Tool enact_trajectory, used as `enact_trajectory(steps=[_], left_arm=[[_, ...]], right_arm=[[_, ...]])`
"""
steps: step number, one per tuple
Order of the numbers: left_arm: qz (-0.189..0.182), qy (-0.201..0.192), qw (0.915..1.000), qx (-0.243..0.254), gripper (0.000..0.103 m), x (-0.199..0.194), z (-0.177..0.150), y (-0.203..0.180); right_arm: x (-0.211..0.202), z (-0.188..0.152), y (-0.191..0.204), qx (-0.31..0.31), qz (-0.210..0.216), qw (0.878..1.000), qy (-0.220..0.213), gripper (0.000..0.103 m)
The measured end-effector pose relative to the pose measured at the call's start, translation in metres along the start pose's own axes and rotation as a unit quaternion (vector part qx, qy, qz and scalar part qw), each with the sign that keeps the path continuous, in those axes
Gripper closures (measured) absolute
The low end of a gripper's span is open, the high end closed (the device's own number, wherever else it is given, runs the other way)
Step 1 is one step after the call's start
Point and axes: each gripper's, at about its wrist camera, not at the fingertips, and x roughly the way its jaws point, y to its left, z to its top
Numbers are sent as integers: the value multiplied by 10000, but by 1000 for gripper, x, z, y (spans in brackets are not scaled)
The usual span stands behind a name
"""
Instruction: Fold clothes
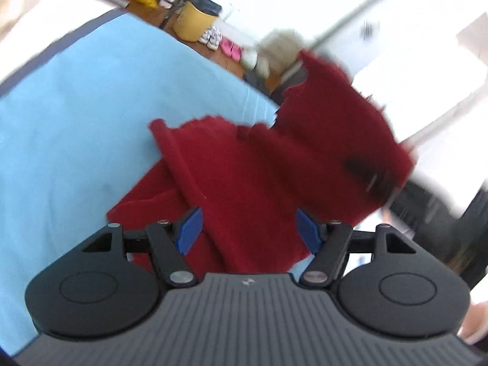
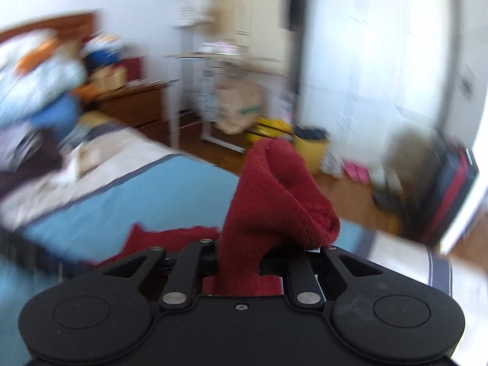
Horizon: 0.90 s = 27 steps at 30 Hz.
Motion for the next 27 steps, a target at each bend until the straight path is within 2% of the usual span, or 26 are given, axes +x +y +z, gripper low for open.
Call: enact_trajectory(steps=[1,3,6,9,12,15,17,20,22,23,24,27], left_arm=[[-104,-81,9996,-236,36,-7,-1,12],[-52,-23,9986,-523,36,-9,-7,26],[-142,28,9970,-754,36,-1,-10,36],[-101,176,9963,-840,36,9,-12,39],[71,216,9968,-767,36,11,-15,37],[272,145,9972,-683,36,3,-15,36],[381,32,9971,-652,35,-6,-14,37],[89,-16,9975,-701,33,-23,-7,45],[-162,107,9951,-966,33,-23,-7,52],[-184,154,9943,-1037,33,-20,-8,56],[-207,202,9934,-1108,33,-18,-9,59],[-105,299,9922,-1208,33,-7,-13,65]], right_arm=[[-2,1,15,-376,63,9993,-35,85],[-1,-2,43,-1005,176,9948,26,85],[7,-19,82,-1628,449,9848,400,85],[26,-45,120,-2424,441,9654,854,83],[26,-72,150,-3375,14,9386,717,78],[8,-78,154,-3753,80,9260,406,79],[-6,-67,144,-3407,311,9390,366,79],[-12,-47,132,-2918,416,9546,440,79],[-10,-37,131,-2745,441,9598,378,68],[-6,-34,136,-2730,458,9604,316,53],[-2,-33,140,-2784,463,9589,296,43],[15,-33,153,-3053,302,9513,306,44]])
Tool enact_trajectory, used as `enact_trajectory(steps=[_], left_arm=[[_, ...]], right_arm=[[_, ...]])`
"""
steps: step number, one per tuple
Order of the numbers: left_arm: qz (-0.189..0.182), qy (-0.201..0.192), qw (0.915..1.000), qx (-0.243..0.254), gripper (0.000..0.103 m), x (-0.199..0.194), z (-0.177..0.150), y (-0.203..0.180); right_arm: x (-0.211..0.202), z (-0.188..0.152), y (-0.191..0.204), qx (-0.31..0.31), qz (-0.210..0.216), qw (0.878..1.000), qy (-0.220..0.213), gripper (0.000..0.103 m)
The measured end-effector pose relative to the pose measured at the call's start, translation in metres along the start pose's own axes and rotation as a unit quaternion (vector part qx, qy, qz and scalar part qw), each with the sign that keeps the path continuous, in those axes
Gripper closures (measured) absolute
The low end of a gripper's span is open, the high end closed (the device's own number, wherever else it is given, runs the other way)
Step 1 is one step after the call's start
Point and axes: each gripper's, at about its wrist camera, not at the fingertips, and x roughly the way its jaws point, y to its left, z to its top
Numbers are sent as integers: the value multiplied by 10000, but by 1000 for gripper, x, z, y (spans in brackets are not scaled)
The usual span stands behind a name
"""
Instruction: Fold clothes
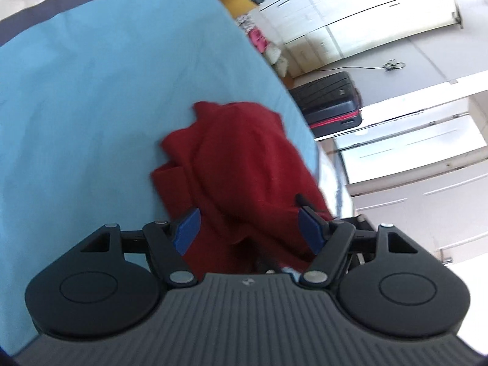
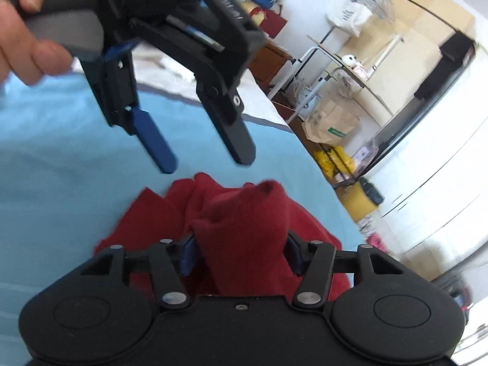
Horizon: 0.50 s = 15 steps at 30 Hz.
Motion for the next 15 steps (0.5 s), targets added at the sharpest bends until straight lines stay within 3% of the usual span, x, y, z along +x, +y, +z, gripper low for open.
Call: enact_trajectory(steps=[1,2,3,7,10,12,15], left_arm=[[17,12,10000,-39,33,3,0,3],[0,49,10000,-70,33,7,-1,5],[-31,94,9999,-100,33,11,-1,7],[-118,229,9995,-157,33,23,-2,7],[-78,-34,10000,-11,32,24,-3,-1],[-261,-280,9992,-93,30,22,-3,-3],[-382,-436,9981,-223,27,25,0,-1]], right_arm=[[1,0,1,16,-57,10000,22,45],[2,0,3,36,-112,9999,43,57],[1,2,3,156,-70,9998,29,79],[-7,7,-11,887,-46,9960,-69,83],[-21,6,-36,2071,115,9782,-69,83],[-26,3,-43,2474,266,9685,-47,83],[-25,0,-33,2275,298,9733,-84,82]])
